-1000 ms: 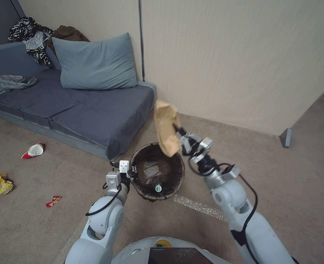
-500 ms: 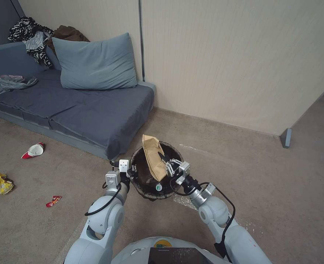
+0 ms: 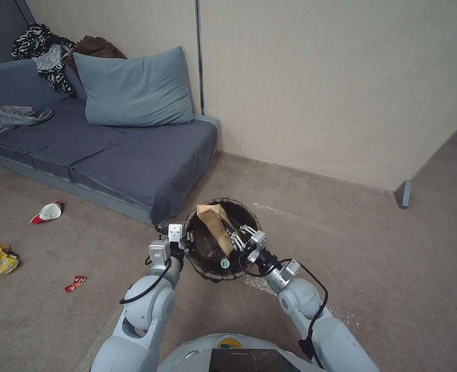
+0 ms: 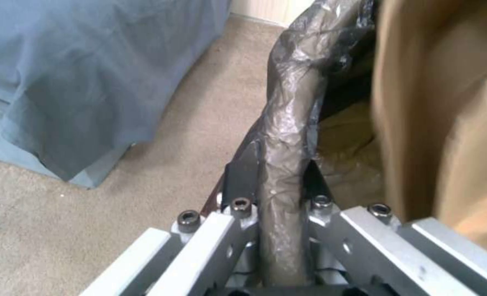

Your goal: Pick up the trash bin, then pick up the garbage from the floor and place it into the trash bin.

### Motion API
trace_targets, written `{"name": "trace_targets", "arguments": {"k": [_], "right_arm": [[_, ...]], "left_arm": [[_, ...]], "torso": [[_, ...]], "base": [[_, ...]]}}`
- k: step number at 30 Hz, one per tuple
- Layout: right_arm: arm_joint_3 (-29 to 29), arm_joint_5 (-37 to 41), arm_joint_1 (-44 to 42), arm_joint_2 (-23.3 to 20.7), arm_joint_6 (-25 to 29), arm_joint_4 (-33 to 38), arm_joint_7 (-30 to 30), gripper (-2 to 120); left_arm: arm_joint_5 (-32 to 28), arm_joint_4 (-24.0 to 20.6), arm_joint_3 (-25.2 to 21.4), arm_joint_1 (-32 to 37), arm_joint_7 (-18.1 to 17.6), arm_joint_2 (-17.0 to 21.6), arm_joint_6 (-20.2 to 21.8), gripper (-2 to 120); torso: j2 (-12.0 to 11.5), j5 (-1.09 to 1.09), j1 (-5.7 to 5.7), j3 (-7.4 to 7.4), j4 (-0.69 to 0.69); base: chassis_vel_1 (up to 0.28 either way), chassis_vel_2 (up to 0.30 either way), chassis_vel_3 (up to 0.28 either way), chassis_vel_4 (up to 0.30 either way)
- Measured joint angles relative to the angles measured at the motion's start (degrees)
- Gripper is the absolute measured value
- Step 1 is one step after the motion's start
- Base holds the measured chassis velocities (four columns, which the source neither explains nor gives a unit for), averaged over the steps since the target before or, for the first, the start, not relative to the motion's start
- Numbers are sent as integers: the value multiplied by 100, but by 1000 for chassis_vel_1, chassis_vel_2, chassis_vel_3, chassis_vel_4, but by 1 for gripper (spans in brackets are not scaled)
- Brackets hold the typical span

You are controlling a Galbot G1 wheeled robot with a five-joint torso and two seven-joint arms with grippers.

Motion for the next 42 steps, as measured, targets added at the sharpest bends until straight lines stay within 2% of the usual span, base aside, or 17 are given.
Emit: {"name": "trace_targets", "arguments": {"k": [2,4,6,10,12,13,16,20,21,22,24,25,28,29,32,36,42], "right_arm": [[11,6,23,-8,0,0,-47,39],[12,7,24,-9,0,0,-49,39],[22,14,32,-12,-4,0,-81,55],[26,15,27,-11,-4,20,-101,66],[33,15,-5,-10,-4,92,-113,76],[33,15,-5,-10,-4,92,-113,76],[80,-4,-131,-29,37,389,-126,90],[200,-30,-314,-45,102,868,-21,99],[335,-77,-448,-6,123,1278,280,100],[335,-77,-448,-6,123,1278,280,100],[652,-648,-650,158,129,1748,1000,100],[652,-648,-650,158,129,1748,1000,100],[1217,-1328,-986,481,8,1995,1979,100],[1217,-1328,-986,481,8,1995,1979,100],[1526,-1361,-1300,711,-94,1851,2722,100],[1698,-1378,-1463,856,165,1403,2837,100],[1717,-1375,-1489,941,263,1176,2873,100]], "left_arm": [[3,-3,-1,9,0,0,3,2],[3,-3,-1,9,0,0,3,2],[3,-5,-5,6,0,1,5,2],[4,1,-6,-5,0,-6,7,2],[3,20,-8,-11,-1,-10,9,2],[3,20,-8,-11,-1,-10,9,2],[2,61,-35,-21,-4,-4,11,2],[-1,80,-54,-24,-6,2,11,2],[2,96,-66,-23,-6,3,11,2],[2,96,-66,-23,-6,3,11,2],[26,100,-80,-1,-6,3,-1,2],[26,100,-80,-1,-6,3,-1,2],[79,82,-91,32,-6,2,-62,2],[79,82,-91,32,-6,2,-62,2],[152,61,-94,60,-34,13,-128,2],[162,28,-88,92,-65,12,-182,2],[156,19,-88,96,-69,18,-225,2]], "torso": [[0,0,0,0,0],[0,0,0,0,0],[0,0,0,0,0],[0,0,0,0,0],[0,0,0,0,0],[0,0,0,0,0],[-1,0,0,0,0],[-1,1,0,0,0],[0,0,0,0,0],[0,0,0,0,0],[0,0,0,0,1],[0,0,0,0,1],[-1,0,0,0,-2],[-1,0,0,0,-2],[0,0,0,0,-1],[0,1,0,0,0],[-1,1,0,0,0]], "base": [[0,0,0,0],[0,0,0,0],[0,0,0,0],[0,0,0,0],[0,0,0,0],[0,0,0,0],[0,0,0,0],[0,0,0,0],[0,0,0,0],[0,0,0,0],[0,0,0,0],[0,0,0,0],[0,0,0,0],[0,0,0,0],[0,0,0,0],[0,0,0,0],[0,0,0,0]]}}
